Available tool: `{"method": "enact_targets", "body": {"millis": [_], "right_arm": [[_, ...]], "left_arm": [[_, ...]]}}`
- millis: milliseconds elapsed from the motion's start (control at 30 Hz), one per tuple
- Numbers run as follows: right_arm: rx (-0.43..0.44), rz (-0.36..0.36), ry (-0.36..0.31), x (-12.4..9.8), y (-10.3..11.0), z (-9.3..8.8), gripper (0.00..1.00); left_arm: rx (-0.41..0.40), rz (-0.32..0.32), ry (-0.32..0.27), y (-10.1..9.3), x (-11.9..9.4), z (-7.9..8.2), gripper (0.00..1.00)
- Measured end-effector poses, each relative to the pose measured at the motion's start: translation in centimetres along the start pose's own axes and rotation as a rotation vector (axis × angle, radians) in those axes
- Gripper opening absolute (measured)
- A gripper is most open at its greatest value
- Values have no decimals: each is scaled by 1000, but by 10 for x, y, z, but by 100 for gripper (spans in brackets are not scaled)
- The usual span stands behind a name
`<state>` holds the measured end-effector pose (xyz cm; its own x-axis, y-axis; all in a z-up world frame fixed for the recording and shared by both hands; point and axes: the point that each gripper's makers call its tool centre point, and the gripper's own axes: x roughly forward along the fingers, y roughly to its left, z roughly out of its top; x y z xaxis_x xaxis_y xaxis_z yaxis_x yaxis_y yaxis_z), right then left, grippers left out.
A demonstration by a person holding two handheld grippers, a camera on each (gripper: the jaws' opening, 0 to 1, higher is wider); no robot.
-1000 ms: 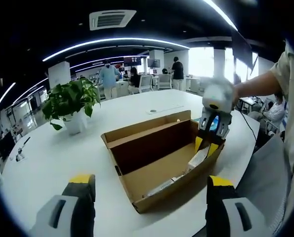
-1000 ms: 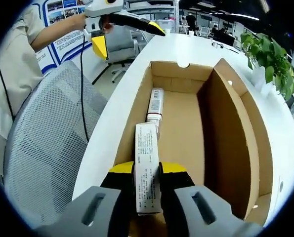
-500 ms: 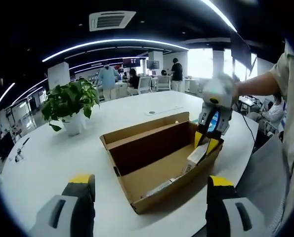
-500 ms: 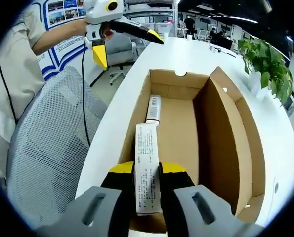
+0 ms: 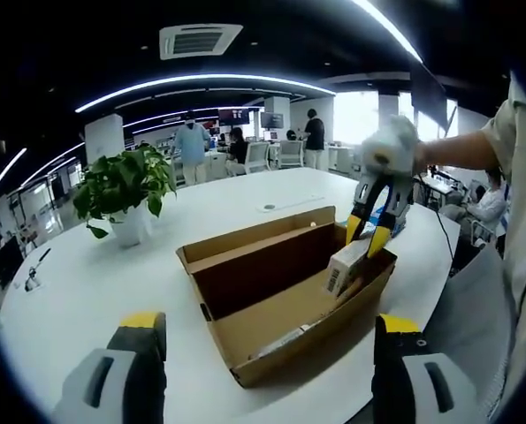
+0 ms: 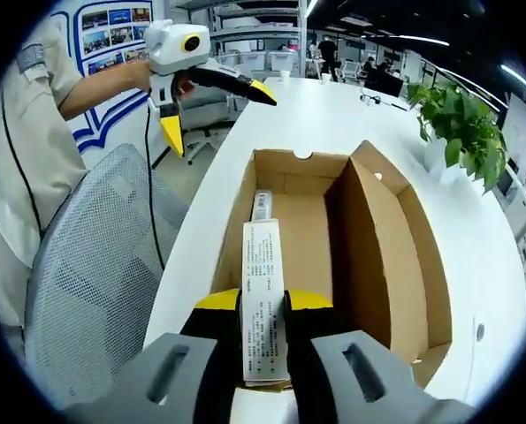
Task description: Operate the shoe box by opening the lid, removing the specified soft item, and placing it in the target area until the item is outside and the box remains undamaged.
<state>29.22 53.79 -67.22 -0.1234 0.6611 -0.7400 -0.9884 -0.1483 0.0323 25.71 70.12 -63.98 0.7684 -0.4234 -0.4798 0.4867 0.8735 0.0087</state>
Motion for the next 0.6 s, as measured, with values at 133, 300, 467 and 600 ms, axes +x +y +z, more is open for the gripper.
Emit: {"method": "enact_targets", "body": {"millis": [133,300,467,600], "right_arm": [[-5,-13,-13,-14,-3,5,15],[-16,-28,-22,-30,-5,7,15],[-21,-41,-33,-45,-8,7,15],[-11,-50,-36,-58,-12,3,15]], "left_arm": [[-5,-3,-5,-1,1,1,100],[-5,-7,-8,-5,2,5,100],[-1,-14,-4,-12,3,9,100],[3,-22,-3,-15,4,13,100]]}}
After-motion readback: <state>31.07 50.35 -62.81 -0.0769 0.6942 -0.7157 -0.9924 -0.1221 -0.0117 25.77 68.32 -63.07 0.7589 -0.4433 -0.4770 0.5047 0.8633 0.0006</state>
